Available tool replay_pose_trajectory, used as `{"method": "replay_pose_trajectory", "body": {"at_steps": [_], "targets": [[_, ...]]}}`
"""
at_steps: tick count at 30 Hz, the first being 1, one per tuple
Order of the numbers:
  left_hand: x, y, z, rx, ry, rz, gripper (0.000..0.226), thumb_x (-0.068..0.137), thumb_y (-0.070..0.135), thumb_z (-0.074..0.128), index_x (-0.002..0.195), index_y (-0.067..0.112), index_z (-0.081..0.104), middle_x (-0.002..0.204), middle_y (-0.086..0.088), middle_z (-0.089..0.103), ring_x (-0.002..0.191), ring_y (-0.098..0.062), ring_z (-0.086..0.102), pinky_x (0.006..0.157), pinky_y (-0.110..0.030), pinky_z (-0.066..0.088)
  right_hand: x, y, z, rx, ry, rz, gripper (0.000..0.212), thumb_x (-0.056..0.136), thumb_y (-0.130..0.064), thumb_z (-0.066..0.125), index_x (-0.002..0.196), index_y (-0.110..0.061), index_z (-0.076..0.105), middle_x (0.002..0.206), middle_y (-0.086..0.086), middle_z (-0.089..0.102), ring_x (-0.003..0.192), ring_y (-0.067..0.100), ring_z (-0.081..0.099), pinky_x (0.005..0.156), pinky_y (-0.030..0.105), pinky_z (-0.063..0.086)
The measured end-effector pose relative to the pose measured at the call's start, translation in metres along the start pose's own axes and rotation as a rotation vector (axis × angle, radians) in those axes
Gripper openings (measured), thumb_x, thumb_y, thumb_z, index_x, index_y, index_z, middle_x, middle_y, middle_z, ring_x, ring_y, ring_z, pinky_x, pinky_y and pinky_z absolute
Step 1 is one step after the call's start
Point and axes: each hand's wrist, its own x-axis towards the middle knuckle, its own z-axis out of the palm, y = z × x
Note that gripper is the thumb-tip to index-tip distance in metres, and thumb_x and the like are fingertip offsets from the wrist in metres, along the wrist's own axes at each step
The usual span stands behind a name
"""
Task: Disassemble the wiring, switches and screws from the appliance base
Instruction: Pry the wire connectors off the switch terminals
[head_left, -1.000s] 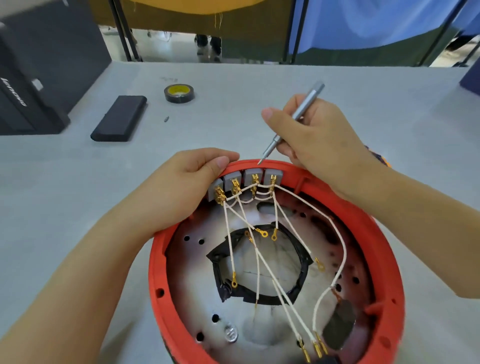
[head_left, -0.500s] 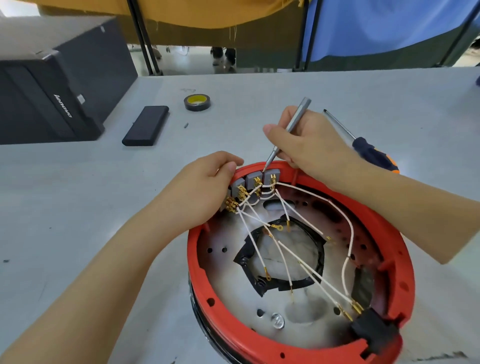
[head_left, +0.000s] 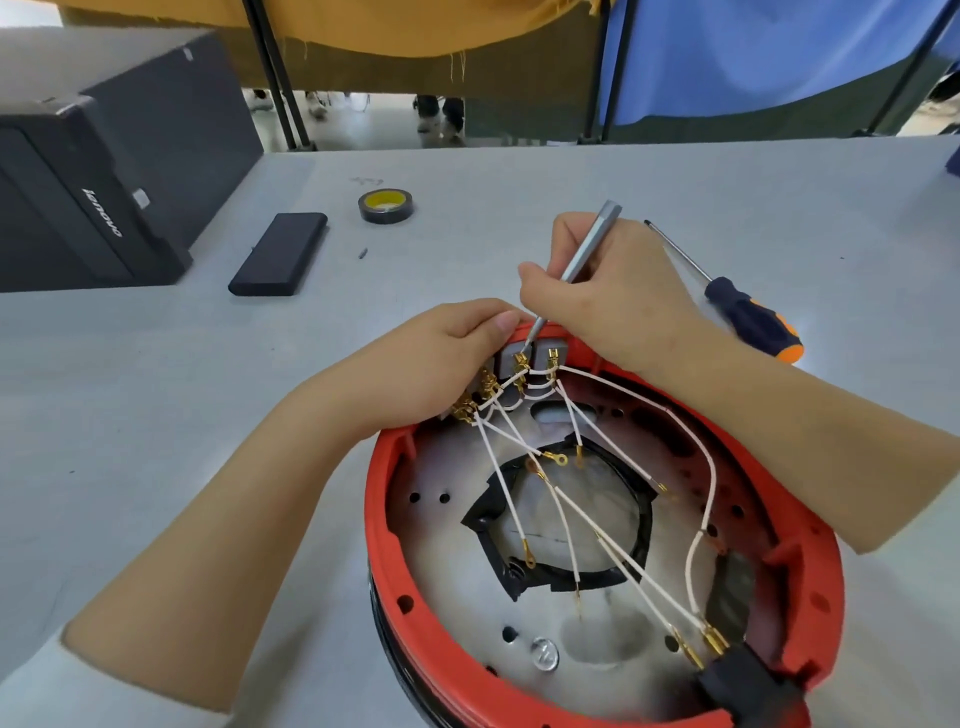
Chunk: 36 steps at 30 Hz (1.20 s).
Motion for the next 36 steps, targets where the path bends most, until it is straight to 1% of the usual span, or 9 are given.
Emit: {"method": "replay_pose_trajectory", "body": {"at_steps": [2, 4, 8, 14, 21, 25, 28, 31, 36], "targets": [[0.002, -0.003, 0.001, -0.01, 0.005, 0.01, 0.026, 0.102, 0.041, 0.033, 0.103, 0.045, 0.059, 0.122, -0.019, 0.061, 0.11, -0.034, 0.058, 0.086, -0.039, 0.047, -0.001, 0.004, 0.001, -0.016, 0.014, -0.017, 0.038, 0.079, -0.013, 0.067, 0.054, -0.018, 0.039, 0.038, -0.013, 0.04, 0.039, 0.003, 0.04, 0.043, 0.009, 0.029], [0.003, -0.004, 0.001, -0.019, 0.009, 0.017, 0.028, 0.102, 0.039, 0.034, 0.108, 0.042, 0.061, 0.119, -0.018, 0.063, 0.112, -0.035, 0.057, 0.092, -0.046, 0.048, 0.0, 0.005, 0.0, -0.036, 0.02, -0.025, 0.037, 0.079, -0.014, 0.067, 0.054, -0.019, 0.04, 0.039, -0.014, 0.04, 0.039, 0.002, 0.042, 0.043, 0.009, 0.03], [0.004, -0.008, 0.001, -0.036, 0.029, 0.038, 0.03, 0.103, 0.036, 0.035, 0.109, 0.04, 0.063, 0.114, -0.013, 0.067, 0.109, -0.032, 0.059, 0.096, -0.049, 0.047, 0.003, 0.006, 0.0, -0.05, -0.001, -0.03, 0.036, 0.079, -0.015, 0.067, 0.054, -0.019, 0.041, 0.04, -0.013, 0.04, 0.041, 0.004, 0.042, 0.044, 0.01, 0.031], [0.005, -0.012, 0.002, -0.059, 0.032, 0.054, 0.029, 0.102, 0.037, 0.035, 0.103, 0.043, 0.064, 0.111, -0.016, 0.066, 0.104, -0.034, 0.059, 0.084, -0.037, 0.044, 0.003, 0.005, -0.001, -0.081, -0.015, -0.055, 0.036, 0.08, -0.016, 0.067, 0.056, -0.017, 0.04, 0.043, -0.009, 0.038, 0.043, 0.005, 0.04, 0.045, 0.011, 0.031], [0.005, -0.012, 0.001, -0.076, 0.042, 0.073, 0.029, 0.102, 0.036, 0.036, 0.099, 0.042, 0.065, 0.107, -0.021, 0.066, 0.097, -0.037, 0.061, 0.08, -0.041, 0.045, -0.002, 0.003, 0.0, -0.155, 0.01, -0.11, 0.039, 0.082, -0.019, 0.067, 0.056, -0.019, 0.039, 0.048, -0.007, 0.038, 0.046, 0.007, 0.043, 0.048, 0.01, 0.032], [0.004, -0.012, 0.001, -0.08, 0.042, 0.062, 0.029, 0.102, 0.037, 0.036, 0.101, 0.039, 0.065, 0.106, -0.022, 0.066, 0.096, -0.038, 0.062, 0.084, -0.05, 0.049, -0.003, 0.002, -0.003, -0.188, 0.041, -0.138, 0.039, 0.081, -0.02, 0.067, 0.056, -0.02, 0.038, 0.047, -0.008, 0.037, 0.046, 0.006, 0.042, 0.048, 0.01, 0.031], [0.005, -0.011, 0.002, -0.081, 0.046, 0.068, 0.028, 0.102, 0.036, 0.036, 0.099, 0.041, 0.064, 0.11, -0.022, 0.065, 0.099, -0.036, 0.061, 0.083, -0.042, 0.048, -0.006, 0.0, -0.002, -0.207, 0.036, -0.158, 0.04, 0.082, -0.021, 0.067, 0.056, -0.022, 0.036, 0.046, -0.009, 0.037, 0.046, 0.006, 0.043, 0.048, 0.01, 0.031], [0.005, -0.01, 0.001, -0.071, 0.048, 0.067, 0.028, 0.102, 0.037, 0.036, 0.099, 0.042, 0.063, 0.106, -0.022, 0.065, 0.083, -0.034, 0.062, 0.066, -0.038, 0.049, -0.008, 0.0, -0.002, -0.207, 0.063, -0.174, 0.041, 0.082, -0.021, 0.066, 0.056, -0.023, 0.035, 0.047, -0.009, 0.036, 0.047, 0.006, 0.043, 0.048, 0.01, 0.032], [0.004, -0.011, 0.001, -0.074, 0.051, 0.064, 0.028, 0.102, 0.036, 0.036, 0.101, 0.039, 0.064, 0.106, -0.022, 0.066, 0.084, -0.034, 0.064, 0.069, -0.038, 0.048, -0.008, 0.0, -0.001, -0.211, 0.071, -0.171, 0.04, 0.082, -0.024, 0.065, 0.056, -0.022, 0.035, 0.047, -0.009, 0.036, 0.047, 0.006, 0.042, 0.049, 0.011, 0.032]]}}
